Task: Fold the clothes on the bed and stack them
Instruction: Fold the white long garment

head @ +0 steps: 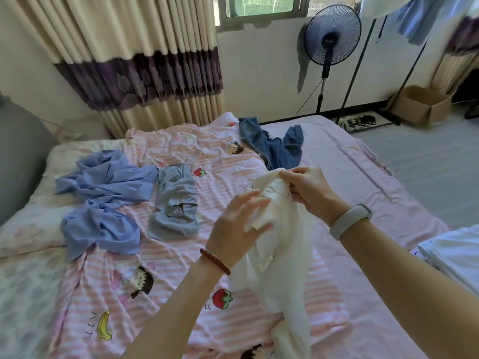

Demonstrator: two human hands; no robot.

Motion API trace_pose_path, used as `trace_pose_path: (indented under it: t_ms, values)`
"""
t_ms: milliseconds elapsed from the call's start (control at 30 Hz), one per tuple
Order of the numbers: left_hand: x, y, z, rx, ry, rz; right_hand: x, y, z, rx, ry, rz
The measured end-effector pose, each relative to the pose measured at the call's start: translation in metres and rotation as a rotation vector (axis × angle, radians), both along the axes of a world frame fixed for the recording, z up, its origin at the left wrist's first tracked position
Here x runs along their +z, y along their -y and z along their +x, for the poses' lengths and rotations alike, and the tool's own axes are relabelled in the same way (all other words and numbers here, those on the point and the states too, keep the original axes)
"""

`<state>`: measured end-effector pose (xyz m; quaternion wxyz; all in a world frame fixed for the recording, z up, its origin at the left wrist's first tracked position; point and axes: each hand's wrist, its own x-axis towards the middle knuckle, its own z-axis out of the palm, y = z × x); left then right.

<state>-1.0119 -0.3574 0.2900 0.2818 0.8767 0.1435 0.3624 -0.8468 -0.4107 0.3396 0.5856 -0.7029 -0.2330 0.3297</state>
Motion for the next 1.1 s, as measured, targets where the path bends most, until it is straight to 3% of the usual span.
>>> trace_pose_path:
  t_ms: [67, 133, 300, 400, 533, 700, 967, 1100]
  values:
    - [0.011, -0.007, 0.002, 0.047, 0.045, -0.033, -0.006, 0.006, 0.002, -0.002, -0.020, -0.017]
    - [0.025, -0.010, 0.007, 0.056, -0.067, -0.063, -0.012, 0.011, 0.003, -0.009, 0.003, -0.032]
    - [0.056, -0.021, 0.030, 0.215, -0.173, -0.421, -0.024, 0.039, -0.022, -0.053, 0.518, -0.060]
    - [0.067, -0.021, 0.046, 0.201, -0.179, -0.516, -0.023, 0.054, -0.047, 0.016, 0.731, -0.026]
    - [0.082, -0.007, 0.058, 0.121, -0.167, -0.484, -0.010, 0.046, -0.044, 0.060, 0.559, 0.014]
    - [0.092, -0.013, 0.060, 0.088, -0.153, -0.482, 0.000, 0.052, -0.030, 0.129, 0.685, 0.037]
    - [0.098, -0.025, 0.039, -0.003, -0.222, -0.444, 0.017, 0.063, 0.003, 0.089, 0.843, -0.131]
    - [0.105, -0.025, 0.030, -0.028, -0.154, -0.438, 0.028, 0.064, 0.012, 0.073, 0.952, -0.238]
